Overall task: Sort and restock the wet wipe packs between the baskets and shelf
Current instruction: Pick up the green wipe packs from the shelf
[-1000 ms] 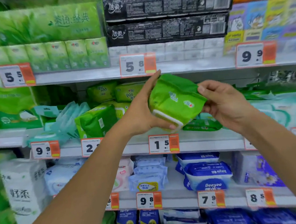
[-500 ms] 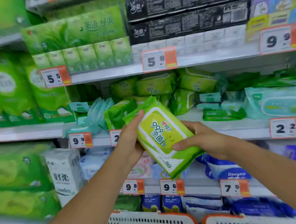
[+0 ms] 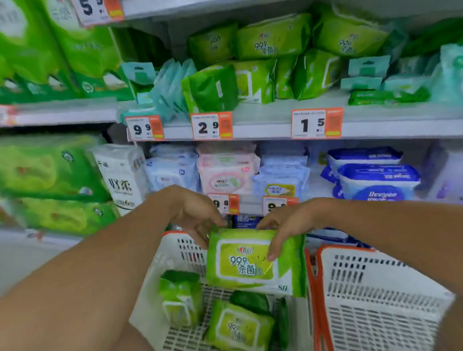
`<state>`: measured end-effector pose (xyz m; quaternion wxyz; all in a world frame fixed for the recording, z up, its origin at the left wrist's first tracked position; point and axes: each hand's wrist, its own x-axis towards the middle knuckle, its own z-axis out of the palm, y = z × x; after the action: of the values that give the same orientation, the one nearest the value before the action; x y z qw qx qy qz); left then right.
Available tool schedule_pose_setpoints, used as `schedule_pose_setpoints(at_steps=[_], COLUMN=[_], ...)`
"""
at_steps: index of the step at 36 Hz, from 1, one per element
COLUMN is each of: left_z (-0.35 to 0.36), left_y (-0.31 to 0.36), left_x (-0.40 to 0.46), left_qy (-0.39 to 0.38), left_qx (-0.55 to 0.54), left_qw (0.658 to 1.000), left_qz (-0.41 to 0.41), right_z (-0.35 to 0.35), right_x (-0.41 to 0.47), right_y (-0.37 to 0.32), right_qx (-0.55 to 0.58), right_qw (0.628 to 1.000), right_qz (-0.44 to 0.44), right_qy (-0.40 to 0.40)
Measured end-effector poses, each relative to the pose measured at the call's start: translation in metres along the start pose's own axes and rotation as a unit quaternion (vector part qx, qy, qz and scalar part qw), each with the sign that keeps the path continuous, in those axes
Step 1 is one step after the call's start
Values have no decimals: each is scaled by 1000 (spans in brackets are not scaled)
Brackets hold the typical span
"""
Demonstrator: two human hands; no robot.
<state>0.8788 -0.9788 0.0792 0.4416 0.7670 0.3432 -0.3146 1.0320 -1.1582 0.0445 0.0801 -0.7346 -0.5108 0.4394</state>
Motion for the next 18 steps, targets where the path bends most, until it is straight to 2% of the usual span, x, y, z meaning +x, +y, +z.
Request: schedule_pose_setpoints(at_steps=[3, 5, 7, 9, 10, 11, 13, 15, 17, 18], left_z=[6, 7, 4, 3, 5, 9, 18, 33, 49, 57], left_y=[8, 21, 44, 79, 100, 121, 166, 214, 260, 282], left_x=[13, 14, 10, 3, -2, -7, -17, -25, -26, -22], left_qy=[25, 51, 116, 140, 152, 182, 276, 331, 343, 334], left_qx=[122, 226, 237, 143, 76, 19, -52, -95, -101, -93], left_qw=[990, 970, 965, 971, 963, 938, 852, 786, 755, 752], left_qz=[-66, -71, 5, 133, 211, 296, 442, 513, 549, 560], right_z=[14, -2, -34, -72, -89, -105, -131, -148, -159, -164], right_x=[24, 26, 8, -28, -48, -68, -104, -138, -171, -186], right_y=[-4, -9, -17, -22, -19, -11, 14, 49, 86, 104], right_qx=[10, -11, -57, -66, -72, -70, -68, -76, -98, -107], right_qw=[997, 982, 943, 873, 831, 797, 747, 682, 606, 575], right_qz=[-12, -39, -90, -138, -154, -150, -116, -81, -41, -15], right_qy=[74, 184, 316, 464, 530, 581, 651, 723, 788, 811])
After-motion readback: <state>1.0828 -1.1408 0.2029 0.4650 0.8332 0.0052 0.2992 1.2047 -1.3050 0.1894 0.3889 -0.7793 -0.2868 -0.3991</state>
